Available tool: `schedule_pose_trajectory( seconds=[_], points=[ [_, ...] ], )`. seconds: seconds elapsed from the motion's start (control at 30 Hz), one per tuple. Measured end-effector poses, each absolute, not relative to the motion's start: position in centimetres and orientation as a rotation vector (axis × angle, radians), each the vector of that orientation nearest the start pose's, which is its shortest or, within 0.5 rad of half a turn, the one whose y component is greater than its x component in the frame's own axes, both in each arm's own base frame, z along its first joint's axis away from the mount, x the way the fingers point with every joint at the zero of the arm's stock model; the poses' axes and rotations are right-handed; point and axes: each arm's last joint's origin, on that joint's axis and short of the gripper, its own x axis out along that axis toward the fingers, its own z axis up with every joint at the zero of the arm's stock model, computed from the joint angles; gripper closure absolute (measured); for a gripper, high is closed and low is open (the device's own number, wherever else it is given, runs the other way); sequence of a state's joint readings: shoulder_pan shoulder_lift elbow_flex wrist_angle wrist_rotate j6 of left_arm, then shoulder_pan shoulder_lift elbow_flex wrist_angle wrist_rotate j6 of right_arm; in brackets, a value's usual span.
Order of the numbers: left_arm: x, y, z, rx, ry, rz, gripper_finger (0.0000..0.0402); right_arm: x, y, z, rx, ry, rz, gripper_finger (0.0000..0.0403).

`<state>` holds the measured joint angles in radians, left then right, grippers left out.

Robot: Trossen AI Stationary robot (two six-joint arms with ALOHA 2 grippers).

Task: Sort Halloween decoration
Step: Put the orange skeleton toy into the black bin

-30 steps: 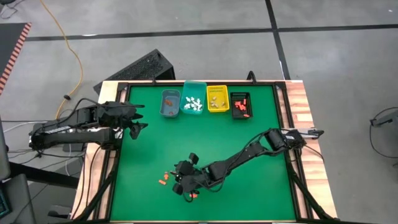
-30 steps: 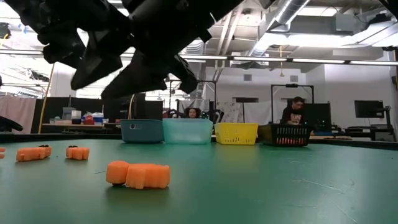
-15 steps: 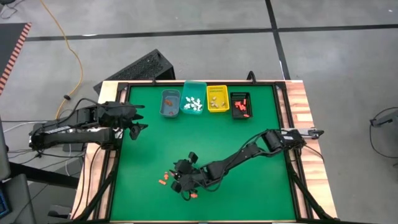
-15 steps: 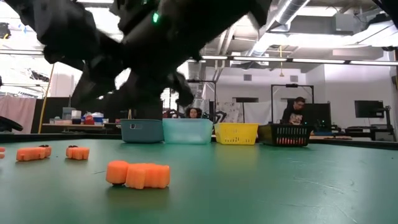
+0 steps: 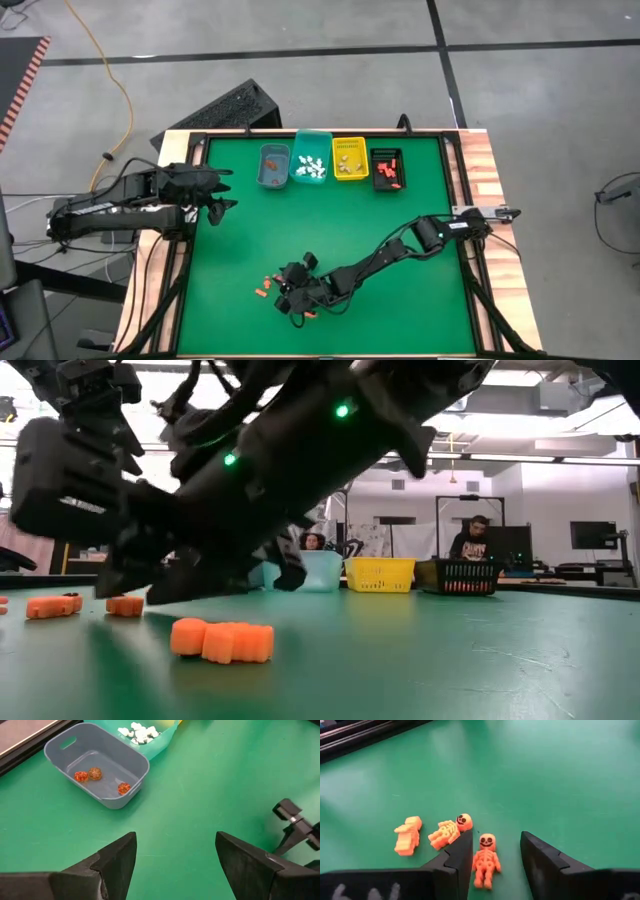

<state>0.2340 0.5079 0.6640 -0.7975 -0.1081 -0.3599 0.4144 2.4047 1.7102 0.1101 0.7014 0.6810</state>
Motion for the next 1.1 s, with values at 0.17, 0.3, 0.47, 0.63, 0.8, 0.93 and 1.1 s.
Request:
schedule_pose_trajectory(
  seconds=[0.17, 0.3, 0.47, 0.63, 0.8, 0.93, 1.1],
  points=[
    [9.6, 2.6, 27.2, -0.382, 0.578, 0.442, 0.0141, 49.0, 19.5, 11.3, 0.356, 0.378, -0.429, 0.0239],
    [9.6, 2.6, 27.1, -0.383, 0.579, 0.442, 0.0141, 48.8, 19.4, 11.0, 0.387, 0.412, -0.459, 0.024],
    [9.6, 2.6, 27.1, -0.383, 0.579, 0.442, 0.0141, 48.3, 19.4, 10.6, 0.432, 0.462, -0.501, 0.0263],
    [9.6, 2.6, 27.1, -0.383, 0.579, 0.441, 0.0141, 48.0, 19.5, 10.3, 0.443, 0.497, -0.51, 0.031],
    [9.6, 2.6, 27.1, -0.385, 0.579, 0.442, 0.0141, 48.0, 19.6, 10.2, 0.449, 0.496, -0.505, 0.0356],
    [9.6, 2.6, 27.1, -0.385, 0.579, 0.442, 0.0141, 48.1, 19.7, 10.3, 0.467, 0.479, -0.492, 0.0376],
    [9.6, 2.6, 27.1, -0.386, 0.579, 0.443, 0.0141, 48.1, 19.7, 11.0, 0.501, 0.463, -0.49, 0.0383]
  ],
)
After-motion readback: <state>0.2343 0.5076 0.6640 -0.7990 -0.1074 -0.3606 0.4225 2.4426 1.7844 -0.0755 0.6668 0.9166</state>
